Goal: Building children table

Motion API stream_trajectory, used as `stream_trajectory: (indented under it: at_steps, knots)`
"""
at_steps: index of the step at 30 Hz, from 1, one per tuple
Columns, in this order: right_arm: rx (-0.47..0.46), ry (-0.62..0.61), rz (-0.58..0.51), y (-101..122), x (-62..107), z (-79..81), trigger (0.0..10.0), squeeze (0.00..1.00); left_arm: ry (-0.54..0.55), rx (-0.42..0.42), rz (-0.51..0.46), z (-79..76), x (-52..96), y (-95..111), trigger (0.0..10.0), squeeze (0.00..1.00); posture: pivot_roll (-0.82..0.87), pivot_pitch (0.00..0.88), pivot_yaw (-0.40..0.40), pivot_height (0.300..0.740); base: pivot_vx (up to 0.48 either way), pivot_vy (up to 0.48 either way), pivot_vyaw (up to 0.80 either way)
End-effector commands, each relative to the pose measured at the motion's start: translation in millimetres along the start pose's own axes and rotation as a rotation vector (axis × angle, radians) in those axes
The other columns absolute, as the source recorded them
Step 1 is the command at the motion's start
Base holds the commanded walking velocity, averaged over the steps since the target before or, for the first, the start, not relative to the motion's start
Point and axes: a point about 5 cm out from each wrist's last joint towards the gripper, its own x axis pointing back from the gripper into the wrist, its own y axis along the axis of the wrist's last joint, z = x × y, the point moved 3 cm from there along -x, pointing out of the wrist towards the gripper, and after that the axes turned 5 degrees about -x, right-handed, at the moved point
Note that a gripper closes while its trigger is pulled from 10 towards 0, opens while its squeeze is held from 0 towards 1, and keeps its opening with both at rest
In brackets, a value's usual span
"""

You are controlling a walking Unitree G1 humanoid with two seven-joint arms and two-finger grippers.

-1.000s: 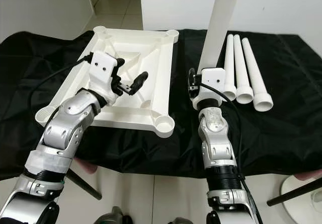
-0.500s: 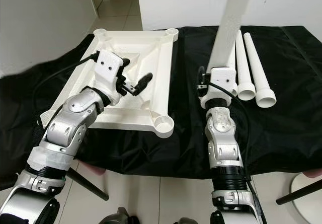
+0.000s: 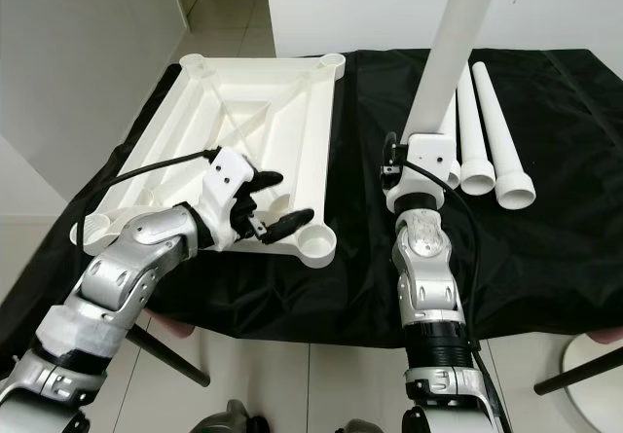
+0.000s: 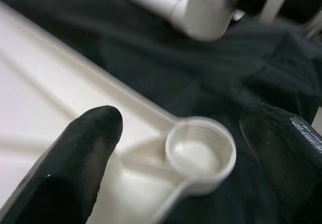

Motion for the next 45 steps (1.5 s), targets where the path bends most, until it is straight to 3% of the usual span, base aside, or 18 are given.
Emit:
stream_trajectory:
  at_steps: [1,2,7,9,11,18,31,36,45]
  knots:
    - [-0.002,0.015,-0.014,2,-1.0,3.7,10.0,0.00,-0.104,0.020,-0.001,-9.2,2.7,0,10.0,0.00,0.01,0.000,0.093,0.740,0.000,0.000,0.00]
    - [0.000,0.016,-0.013,1,-0.1,3.6,10.0,0.00,-0.105,0.056,0.006,-9.7,4.5,-5,10.0,0.00,0.01,0.000,0.082,0.740,0.000,0.000,0.00]
    - [0.001,0.024,-0.008,0,1.7,5.9,10.0,0.00,-0.074,0.058,0.061,-6.5,6.6,-20,10.0,0.00,0.01,0.000,0.071,0.740,0.000,0.000,0.00]
    - [0.006,0.040,-0.006,0,1.3,7.9,10.0,0.00,-0.030,0.032,0.156,0.8,8.0,-40,10.0,0.00,0.01,0.000,0.063,0.740,0.000,0.000,0.00]
    - [0.011,0.046,-0.006,1,0.8,8.1,10.0,0.00,0.001,0.031,0.191,5.9,7.9,-48,10.0,0.00,0.00,0.000,0.062,0.740,0.000,0.000,0.00]
    - [0.014,0.051,-0.003,1,1.3,8.1,10.0,0.00,0.089,0.108,0.267,14.2,2.3,-61,10.0,0.00,0.00,0.000,0.075,0.740,0.000,0.000,0.00]
    - [0.015,0.045,0.011,-3,7.5,8.9,10.0,0.00,0.081,0.131,0.234,5.1,-12.6,-51,10.0,0.00,-0.01,0.000,0.085,0.740,0.000,0.000,0.00]
    - [0.024,0.037,0.009,-2,6.7,5.9,10.0,0.00,0.041,0.136,0.177,-5.6,-24.0,-39,10.0,0.00,-0.02,0.000,0.090,0.740,0.000,0.000,0.00]
    - [0.034,0.029,-0.001,1,7.1,5.7,10.0,0.00,-0.020,0.118,0.189,-27.9,-36.1,-40,10.0,0.00,-0.05,0.014,0.118,0.740,0.000,0.000,0.00]
